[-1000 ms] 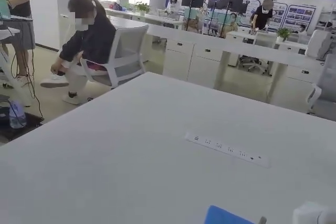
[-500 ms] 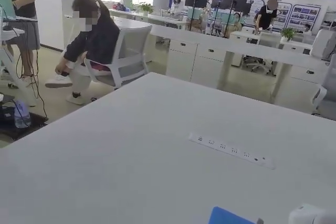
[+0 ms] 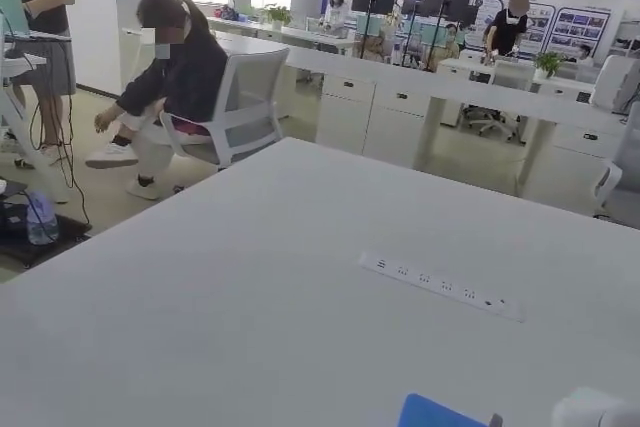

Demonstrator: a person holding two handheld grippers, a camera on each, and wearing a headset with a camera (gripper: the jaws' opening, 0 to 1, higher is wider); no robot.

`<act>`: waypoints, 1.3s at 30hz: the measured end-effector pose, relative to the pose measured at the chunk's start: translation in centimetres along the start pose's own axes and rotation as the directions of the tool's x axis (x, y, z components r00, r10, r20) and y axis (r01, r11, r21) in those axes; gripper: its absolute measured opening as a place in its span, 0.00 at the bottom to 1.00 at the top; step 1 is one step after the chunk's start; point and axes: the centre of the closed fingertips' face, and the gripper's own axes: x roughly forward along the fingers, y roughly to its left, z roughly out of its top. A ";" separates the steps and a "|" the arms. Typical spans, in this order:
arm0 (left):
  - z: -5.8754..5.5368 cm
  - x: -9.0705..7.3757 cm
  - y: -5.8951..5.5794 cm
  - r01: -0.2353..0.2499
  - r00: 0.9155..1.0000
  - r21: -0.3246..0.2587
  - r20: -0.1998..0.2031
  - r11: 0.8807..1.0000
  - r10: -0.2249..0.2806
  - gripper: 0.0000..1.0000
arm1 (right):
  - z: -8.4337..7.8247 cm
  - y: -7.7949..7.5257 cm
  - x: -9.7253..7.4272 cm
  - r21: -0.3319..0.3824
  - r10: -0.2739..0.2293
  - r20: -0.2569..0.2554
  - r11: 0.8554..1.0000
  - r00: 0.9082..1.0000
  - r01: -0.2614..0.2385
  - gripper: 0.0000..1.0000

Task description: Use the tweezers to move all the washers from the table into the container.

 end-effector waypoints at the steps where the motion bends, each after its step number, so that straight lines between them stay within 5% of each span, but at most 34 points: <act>1: 0.0 0.0 0.0 0.000 1.000 0.000 -0.001 1.000 0.000 0.80 | 0.0 -0.1 0.0 0.002 -0.001 0.003 1.000 1.000 0.001 0.05; 8: -0.1 0.0 -0.1 0.004 1.000 0.001 -0.002 1.000 -0.004 0.80 | 0.6 -0.3 -0.4 0.033 -0.002 0.032 0.999 0.999 0.001 0.05; 17: -0.2 0.1 -0.2 0.010 1.000 0.008 -0.010 1.000 -0.009 0.80 | 2.5 0.2 -2.3 0.105 0.010 0.129 0.994 0.992 -0.024 0.05; 29: -0.3 0.3 -0.4 0.016 1.000 0.012 -0.014 1.000 -0.016 0.80 | 4.6 3.6 -4.7 0.120 0.048 0.215 0.990 0.975 -0.075 0.05; 39: -0.3 0.3 -0.4 0.015 1.000 0.016 -0.014 1.000 -0.015 0.80 | 4.1 6.4 -5.3 0.124 0.102 0.227 0.983 0.968 -0.133 0.05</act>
